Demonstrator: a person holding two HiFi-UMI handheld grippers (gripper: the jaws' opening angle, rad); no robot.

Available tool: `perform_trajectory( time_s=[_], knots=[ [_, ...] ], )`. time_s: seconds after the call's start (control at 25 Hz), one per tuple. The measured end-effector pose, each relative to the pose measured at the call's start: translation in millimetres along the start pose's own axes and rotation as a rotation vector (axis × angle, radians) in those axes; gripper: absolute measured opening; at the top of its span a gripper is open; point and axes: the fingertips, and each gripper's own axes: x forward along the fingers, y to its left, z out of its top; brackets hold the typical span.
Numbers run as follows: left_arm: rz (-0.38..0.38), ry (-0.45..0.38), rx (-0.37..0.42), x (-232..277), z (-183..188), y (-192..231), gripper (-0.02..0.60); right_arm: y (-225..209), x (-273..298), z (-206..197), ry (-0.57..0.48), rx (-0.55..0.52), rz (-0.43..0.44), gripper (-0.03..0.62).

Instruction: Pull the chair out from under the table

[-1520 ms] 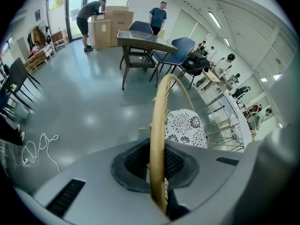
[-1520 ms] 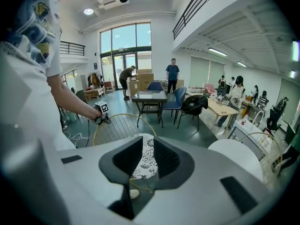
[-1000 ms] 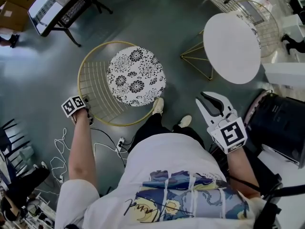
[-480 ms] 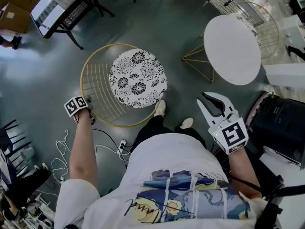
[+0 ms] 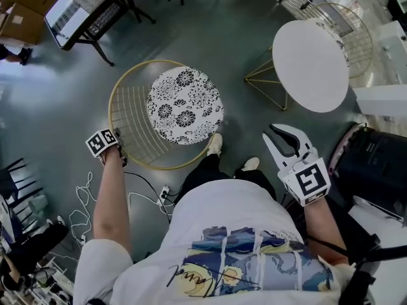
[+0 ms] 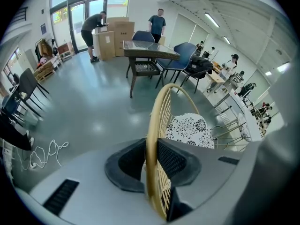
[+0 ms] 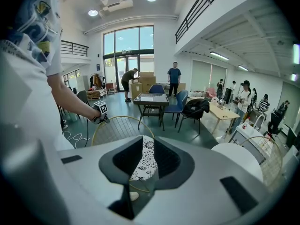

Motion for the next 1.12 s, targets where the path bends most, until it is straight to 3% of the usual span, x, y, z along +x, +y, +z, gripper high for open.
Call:
perform_trajectory(
  time_s=[0.4,0.6,0.72,0.84,0.96,1.12],
  knots=[
    [0.053,-0.071,0.048,-28,5,-2,0.071,2,-23,-11,-0.031,0.009,-0.013,0.075],
    [0.129,-0.189,0.109,-70,2,-4,0.071,8,-47,-24,-0.052,-0.006,0.007,0.075],
    [0.126,-0.289,0.179,-113,-6,-29,0.069,11,-69,-34,-0.086,-0.028,0.027,0.075],
    [0.045,-0.408,0.221,-158,-24,-78,0.069,14,-93,-43,-0.12,-0.046,0.043,0.075],
    [-0.101,-0.485,0.29,-200,-60,-145,0.063,20,-117,-55,-0.136,-0.04,0.063,0.075],
    [-0.416,-0.506,0.371,-263,-146,-250,0.009,43,-142,-82,-0.128,-0.047,0.124,0.075]
  ],
)
